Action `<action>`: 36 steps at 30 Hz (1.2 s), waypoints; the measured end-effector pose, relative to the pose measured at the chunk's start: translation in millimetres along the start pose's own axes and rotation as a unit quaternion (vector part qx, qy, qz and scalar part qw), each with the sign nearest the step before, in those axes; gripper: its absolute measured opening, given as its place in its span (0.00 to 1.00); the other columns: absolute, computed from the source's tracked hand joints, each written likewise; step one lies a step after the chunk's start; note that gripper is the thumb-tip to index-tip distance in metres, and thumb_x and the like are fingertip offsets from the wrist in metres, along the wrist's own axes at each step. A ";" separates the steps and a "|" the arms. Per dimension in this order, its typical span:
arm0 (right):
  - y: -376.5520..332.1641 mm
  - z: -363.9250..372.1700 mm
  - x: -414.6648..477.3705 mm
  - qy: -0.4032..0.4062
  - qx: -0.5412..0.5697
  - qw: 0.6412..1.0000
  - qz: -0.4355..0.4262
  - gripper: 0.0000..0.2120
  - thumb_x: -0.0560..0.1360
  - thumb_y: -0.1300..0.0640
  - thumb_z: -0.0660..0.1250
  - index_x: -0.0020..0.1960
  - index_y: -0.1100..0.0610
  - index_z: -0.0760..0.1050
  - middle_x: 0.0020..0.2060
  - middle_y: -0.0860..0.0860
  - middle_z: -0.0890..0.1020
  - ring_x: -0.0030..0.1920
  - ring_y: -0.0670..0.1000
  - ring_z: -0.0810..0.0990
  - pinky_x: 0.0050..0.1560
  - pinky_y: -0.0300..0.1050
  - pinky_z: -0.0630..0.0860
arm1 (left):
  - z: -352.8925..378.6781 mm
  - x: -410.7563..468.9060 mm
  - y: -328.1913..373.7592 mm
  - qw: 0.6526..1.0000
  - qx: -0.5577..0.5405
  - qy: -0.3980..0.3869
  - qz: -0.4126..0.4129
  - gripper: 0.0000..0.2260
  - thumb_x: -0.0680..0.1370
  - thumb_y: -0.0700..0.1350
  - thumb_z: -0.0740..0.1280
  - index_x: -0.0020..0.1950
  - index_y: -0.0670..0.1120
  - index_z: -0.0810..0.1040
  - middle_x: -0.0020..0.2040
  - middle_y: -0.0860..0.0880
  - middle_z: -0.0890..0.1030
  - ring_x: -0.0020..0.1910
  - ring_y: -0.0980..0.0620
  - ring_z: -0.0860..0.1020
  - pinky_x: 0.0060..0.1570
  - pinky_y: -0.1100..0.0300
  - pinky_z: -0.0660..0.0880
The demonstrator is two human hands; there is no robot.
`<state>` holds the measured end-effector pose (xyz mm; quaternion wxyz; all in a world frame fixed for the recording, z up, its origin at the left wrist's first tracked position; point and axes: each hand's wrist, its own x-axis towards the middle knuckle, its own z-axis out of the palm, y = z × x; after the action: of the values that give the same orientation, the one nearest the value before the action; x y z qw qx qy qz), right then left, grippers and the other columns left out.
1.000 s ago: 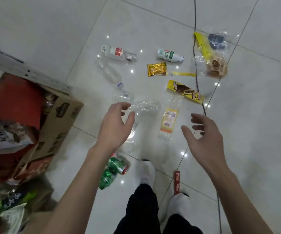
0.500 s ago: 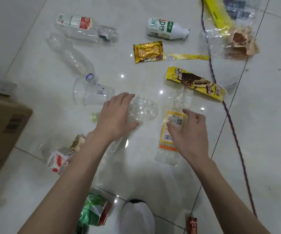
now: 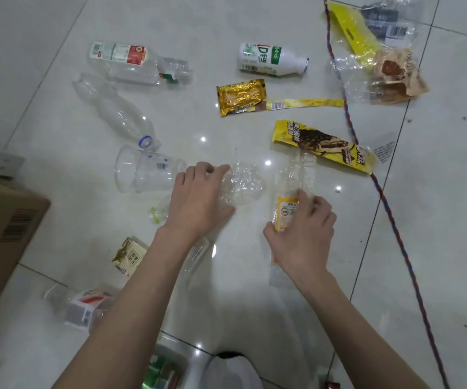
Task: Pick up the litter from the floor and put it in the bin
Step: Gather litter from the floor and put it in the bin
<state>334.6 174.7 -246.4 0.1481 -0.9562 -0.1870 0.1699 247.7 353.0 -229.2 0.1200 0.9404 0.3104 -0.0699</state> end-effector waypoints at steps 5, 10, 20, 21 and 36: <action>3.9 -24.5 -0.3 0.008 0.032 0.999 0.000 0.42 0.64 0.44 0.71 0.74 0.51 0.60 0.67 0.57 0.63 0.64 0.60 0.63 0.63 0.56 0.66 | -18.0 -2.0 12.8 0.999 -0.033 0.030 -0.004 0.37 0.67 0.60 0.74 0.72 0.54 0.67 0.62 0.47 0.71 0.59 0.44 0.71 0.61 0.53 0.62; 0.1 -91.7 -14.1 0.013 0.059 0.998 0.012 0.43 0.63 0.42 0.70 0.75 0.49 0.58 0.66 0.55 0.62 0.64 0.59 0.62 0.65 0.54 0.63 | -74.9 -25.8 33.9 0.999 -0.047 0.016 -0.014 0.36 0.68 0.61 0.73 0.73 0.54 0.65 0.63 0.46 0.71 0.60 0.44 0.70 0.63 0.54 0.61; -46.7 -329.6 -115.0 0.048 0.143 0.986 0.066 0.43 0.63 0.45 0.71 0.74 0.49 0.59 0.66 0.54 0.62 0.63 0.58 0.66 0.66 0.54 0.64 | -304.5 -115.6 114.5 0.989 -0.131 -0.053 -0.053 0.36 0.70 0.64 0.71 0.73 0.55 0.62 0.66 0.44 0.68 0.63 0.42 0.71 0.64 0.46 0.68; -51.3 -355.1 -126.2 0.053 0.158 0.984 0.067 0.42 0.63 0.45 0.71 0.74 0.49 0.60 0.66 0.54 0.61 0.63 0.57 0.66 0.66 0.54 0.65 | -330.8 -124.0 123.6 0.987 -0.142 -0.055 -0.054 0.36 0.70 0.63 0.71 0.73 0.55 0.62 0.66 0.45 0.67 0.63 0.43 0.72 0.64 0.46 0.69; -109.4 -726.0 -283.5 0.134 0.289 0.946 0.062 0.40 0.65 0.48 0.74 0.73 0.49 0.61 0.67 0.52 0.63 0.67 0.55 0.64 0.69 0.56 0.66 | -697.7 -274.4 284.0 0.963 -0.262 0.027 -0.055 0.35 0.68 0.68 0.69 0.71 0.58 0.62 0.67 0.51 0.65 0.65 0.49 0.72 0.62 0.46 0.73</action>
<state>329.8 -3.5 520.2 0.4308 -0.8960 -0.0483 0.0963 239.2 164.1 549.9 0.3495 0.8592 0.3723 0.0322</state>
